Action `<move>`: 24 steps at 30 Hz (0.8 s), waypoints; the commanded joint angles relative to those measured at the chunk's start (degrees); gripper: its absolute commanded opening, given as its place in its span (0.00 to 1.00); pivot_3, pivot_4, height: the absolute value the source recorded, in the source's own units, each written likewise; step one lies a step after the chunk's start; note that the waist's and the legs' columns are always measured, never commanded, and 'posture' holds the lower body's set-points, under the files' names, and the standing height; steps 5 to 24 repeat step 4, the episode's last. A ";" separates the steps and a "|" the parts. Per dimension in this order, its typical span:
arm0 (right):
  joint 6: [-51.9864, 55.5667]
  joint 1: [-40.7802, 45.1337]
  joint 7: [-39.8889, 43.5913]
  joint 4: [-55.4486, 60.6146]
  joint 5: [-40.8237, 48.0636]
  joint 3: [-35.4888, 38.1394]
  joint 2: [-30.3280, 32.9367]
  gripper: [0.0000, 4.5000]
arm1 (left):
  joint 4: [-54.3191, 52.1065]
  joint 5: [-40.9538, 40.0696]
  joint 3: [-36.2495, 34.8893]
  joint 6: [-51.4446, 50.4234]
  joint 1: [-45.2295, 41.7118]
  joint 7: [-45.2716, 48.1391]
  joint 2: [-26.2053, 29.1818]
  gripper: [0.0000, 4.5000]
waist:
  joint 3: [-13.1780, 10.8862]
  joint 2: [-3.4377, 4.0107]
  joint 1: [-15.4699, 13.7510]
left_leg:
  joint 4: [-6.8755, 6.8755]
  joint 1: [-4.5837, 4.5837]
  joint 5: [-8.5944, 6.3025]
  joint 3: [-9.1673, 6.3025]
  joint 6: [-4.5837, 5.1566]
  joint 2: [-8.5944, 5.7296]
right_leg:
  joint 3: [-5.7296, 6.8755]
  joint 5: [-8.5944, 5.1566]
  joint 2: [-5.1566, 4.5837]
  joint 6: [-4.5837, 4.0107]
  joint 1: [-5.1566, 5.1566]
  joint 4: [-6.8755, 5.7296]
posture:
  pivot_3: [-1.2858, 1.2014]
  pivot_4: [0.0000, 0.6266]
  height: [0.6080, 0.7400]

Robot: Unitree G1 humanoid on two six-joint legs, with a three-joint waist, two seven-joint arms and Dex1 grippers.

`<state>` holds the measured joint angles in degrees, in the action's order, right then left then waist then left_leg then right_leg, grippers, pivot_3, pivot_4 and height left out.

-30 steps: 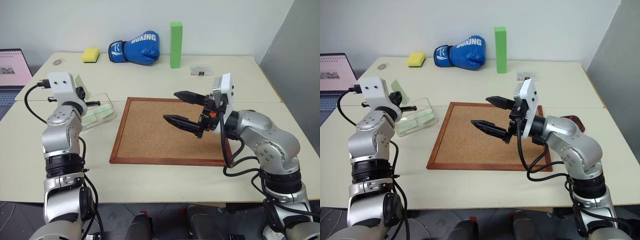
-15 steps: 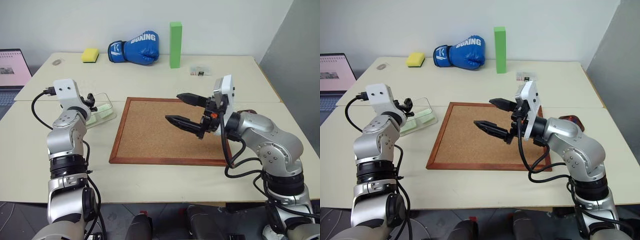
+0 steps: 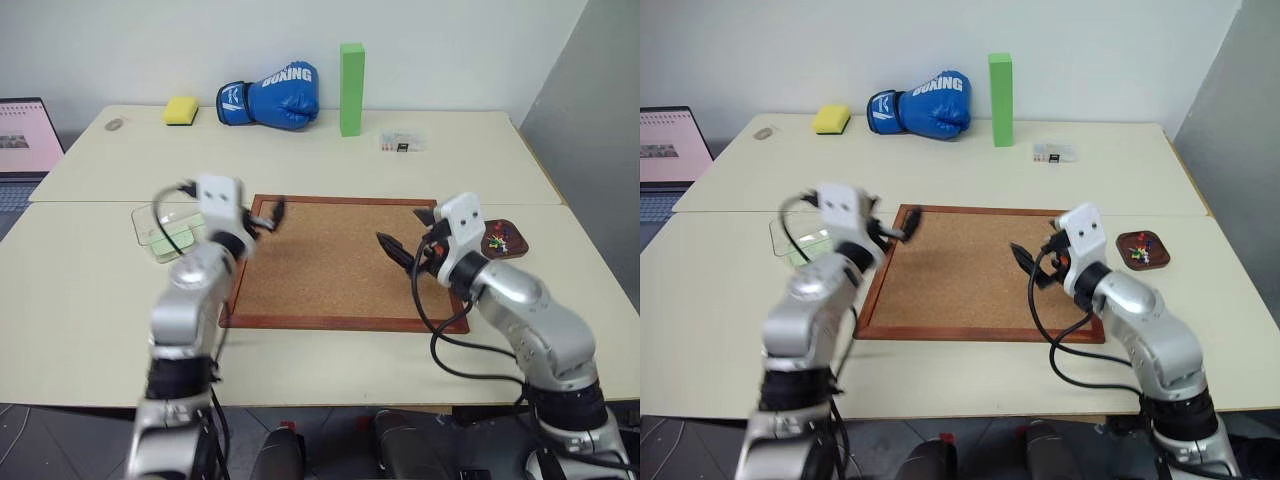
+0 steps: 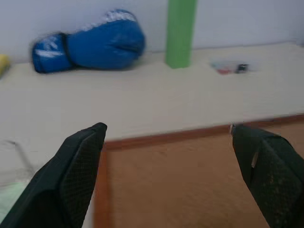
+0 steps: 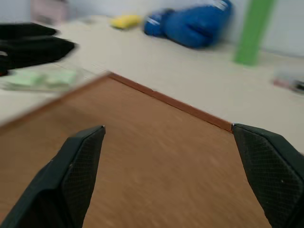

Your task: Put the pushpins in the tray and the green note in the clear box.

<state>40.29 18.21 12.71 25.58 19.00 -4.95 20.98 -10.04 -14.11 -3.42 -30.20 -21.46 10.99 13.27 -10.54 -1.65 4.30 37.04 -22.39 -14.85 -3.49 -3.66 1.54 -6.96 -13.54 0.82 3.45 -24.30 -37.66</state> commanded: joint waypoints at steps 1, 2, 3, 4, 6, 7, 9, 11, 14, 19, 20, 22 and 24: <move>-3.66 -3.51 -7.13 2.03 -5.99 0.16 -3.48 1.00 | -6.98 2.81 2.56 1.35 4.59 -3.98 -2.94 0.99 | 0.01 -0.01 0.12 | 0.01 -0.01 0.01 0.02 0.00 0.01 | -0.03 0.00 0.03 0.00 -0.06 -0.06 | 0.52 0.24 1.00; -4.36 -4.80 -8.28 1.94 -7.50 -0.37 -4.25 1.00 | -7.67 3.56 3.43 1.66 6.10 -4.74 -3.86 0.99 | 0.01 -0.01 0.11 | 0.01 0.08 0.01 0.01 0.00 0.04 | -0.03 0.00 0.05 0.00 0.00 -0.09 | 0.52 0.24 1.00; -5.00 -6.01 -9.13 1.79 -8.64 -0.93 -5.14 1.00 | -8.09 4.29 3.79 2.18 7.43 -5.80 -4.83 0.99 | 0.01 -0.01 0.08 | 0.00 0.17 0.01 0.01 0.00 0.04 | -0.04 -0.01 0.06 0.00 0.06 -0.11 | 0.52 0.24 1.00; -5.29 -6.94 -9.89 1.71 -9.30 -1.19 -6.11 1.00 | -8.24 5.04 4.12 2.39 8.39 -6.68 -5.42 0.99 | 0.01 -0.01 0.08 | 0.00 0.17 0.01 0.01 0.00 0.03 | -0.04 0.00 0.07 0.00 0.06 -0.12 | 0.52 0.24 1.00; -5.29 -6.94 -9.89 1.71 -9.30 -1.19 -6.11 1.00 | -8.24 5.04 4.12 2.39 8.39 -6.68 -5.42 0.99 | 0.01 -0.01 0.08 | 0.00 0.17 0.01 0.01 0.00 0.03 | -0.04 0.00 0.07 0.00 0.06 -0.12 | 0.52 0.24 1.00; -5.29 -6.94 -9.89 1.71 -9.30 -1.19 -6.11 1.00 | -8.24 5.04 4.12 2.39 8.39 -6.68 -5.42 0.99 | 0.01 -0.01 0.08 | 0.00 0.17 0.01 0.01 0.00 0.03 | -0.04 0.00 0.07 0.00 0.06 -0.12 | 0.52 0.24 1.00; -5.29 -6.94 -9.89 1.71 -9.30 -1.19 -6.11 1.00 | -8.24 5.04 4.12 2.39 8.39 -6.68 -5.42 0.99 | 0.01 -0.01 0.08 | 0.00 0.17 0.01 0.01 0.00 0.03 | -0.04 0.00 0.07 0.00 0.06 -0.12 | 0.52 0.24 1.00; -5.29 -6.94 -9.89 1.71 -9.30 -1.19 -6.11 1.00 | -8.24 5.04 4.12 2.39 8.39 -6.68 -5.42 0.99 | 0.01 -0.01 0.08 | 0.00 0.17 0.01 0.01 0.00 0.03 | -0.04 0.00 0.07 0.00 0.06 -0.12 | 0.52 0.24 1.00; -5.29 -6.94 -9.89 1.71 -9.30 -1.19 -6.11 1.00 | -8.24 5.04 4.12 2.39 8.39 -6.68 -5.42 0.99 | 0.01 -0.01 0.08 | 0.00 0.17 0.01 0.01 0.00 0.03 | -0.04 0.00 0.07 0.00 0.06 -0.12 | 0.52 0.24 1.00; -5.29 -6.94 -9.89 1.71 -9.30 -1.19 -6.11 1.00 | -8.24 5.04 4.12 2.39 8.39 -6.68 -5.42 0.99 | 0.01 -0.01 0.08 | 0.00 0.17 0.01 0.01 0.00 0.03 | -0.04 0.00 0.07 0.00 0.06 -0.12 | 0.52 0.24 1.00; -5.29 -6.94 -9.89 1.71 -9.30 -1.19 -6.11 1.00 | -8.24 5.04 4.12 2.39 8.39 -6.68 -5.42 0.99 | 0.01 -0.01 0.08 | 0.00 0.17 0.01 0.01 0.00 0.03 | -0.04 0.00 0.07 0.00 0.06 -0.12 | 0.52 0.24 1.00; -5.29 -6.94 -9.89 1.71 -9.30 -1.19 -6.11 1.00 | -8.24 5.04 4.12 2.39 8.39 -6.68 -5.42 0.99 | 0.01 -0.01 0.08 | 0.00 0.17 0.01 0.01 0.00 0.03 | -0.04 0.00 0.07 0.00 0.06 -0.12 | 0.52 0.24 1.00; -5.29 -6.94 -9.89 1.71 -9.30 -1.19 -6.11 1.00 | -8.24 5.04 4.12 2.39 8.39 -6.68 -5.42 0.99 | 0.01 -0.01 0.08 | 0.00 0.17 0.01 0.01 0.00 0.03 | -0.04 0.00 0.07 0.00 0.06 -0.12 | 0.52 0.24 1.00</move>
